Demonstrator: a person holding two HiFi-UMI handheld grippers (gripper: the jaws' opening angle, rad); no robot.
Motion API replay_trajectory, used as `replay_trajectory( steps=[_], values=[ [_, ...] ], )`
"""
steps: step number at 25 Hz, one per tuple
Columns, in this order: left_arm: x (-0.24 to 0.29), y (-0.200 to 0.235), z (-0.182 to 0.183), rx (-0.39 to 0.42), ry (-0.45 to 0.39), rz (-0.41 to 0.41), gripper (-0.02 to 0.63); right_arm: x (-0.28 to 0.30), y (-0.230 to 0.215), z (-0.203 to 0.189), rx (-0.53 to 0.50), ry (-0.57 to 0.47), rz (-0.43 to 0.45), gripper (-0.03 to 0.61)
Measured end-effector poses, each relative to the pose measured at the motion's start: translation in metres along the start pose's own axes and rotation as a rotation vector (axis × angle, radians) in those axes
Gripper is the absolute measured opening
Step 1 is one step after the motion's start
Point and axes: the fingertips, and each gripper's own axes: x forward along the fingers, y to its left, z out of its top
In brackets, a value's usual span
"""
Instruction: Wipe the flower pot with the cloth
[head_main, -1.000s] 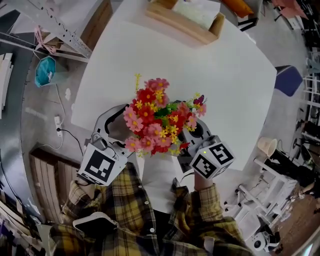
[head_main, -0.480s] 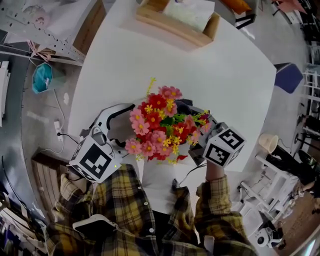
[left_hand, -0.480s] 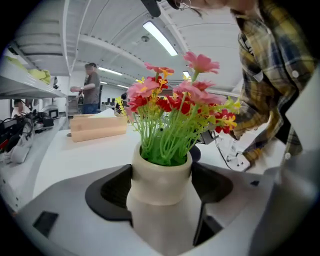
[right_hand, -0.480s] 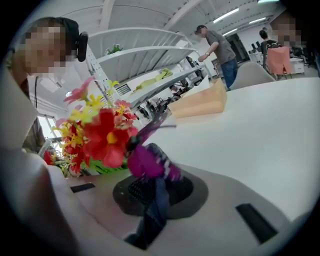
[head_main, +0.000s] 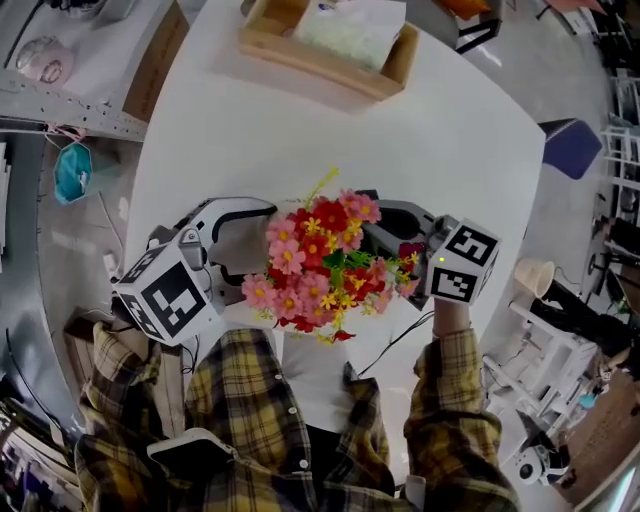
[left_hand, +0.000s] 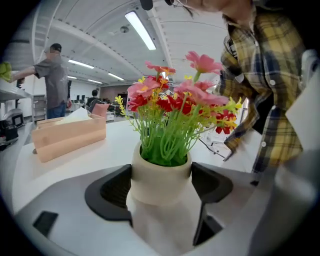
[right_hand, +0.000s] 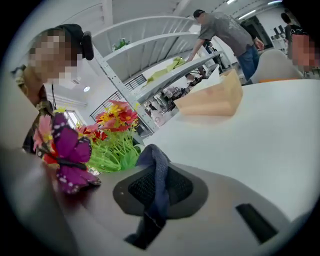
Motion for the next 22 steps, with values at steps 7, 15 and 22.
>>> replay_trajectory(
  steps=[7,15,22],
  values=[
    [0.021,0.002,0.012,0.110,0.056,-0.199,0.370,0.006,-0.010,0.013,-0.090,0.083,0.088,0.015],
    [0.036,-0.007,0.017,0.164,0.111,-0.312,0.371,0.016,-0.002,0.011,-0.180,0.161,0.149,0.015],
    [0.020,-0.002,0.013,0.037,0.018,-0.084,0.371,0.006,-0.003,0.004,-0.142,0.100,0.091,0.015]
  ],
)
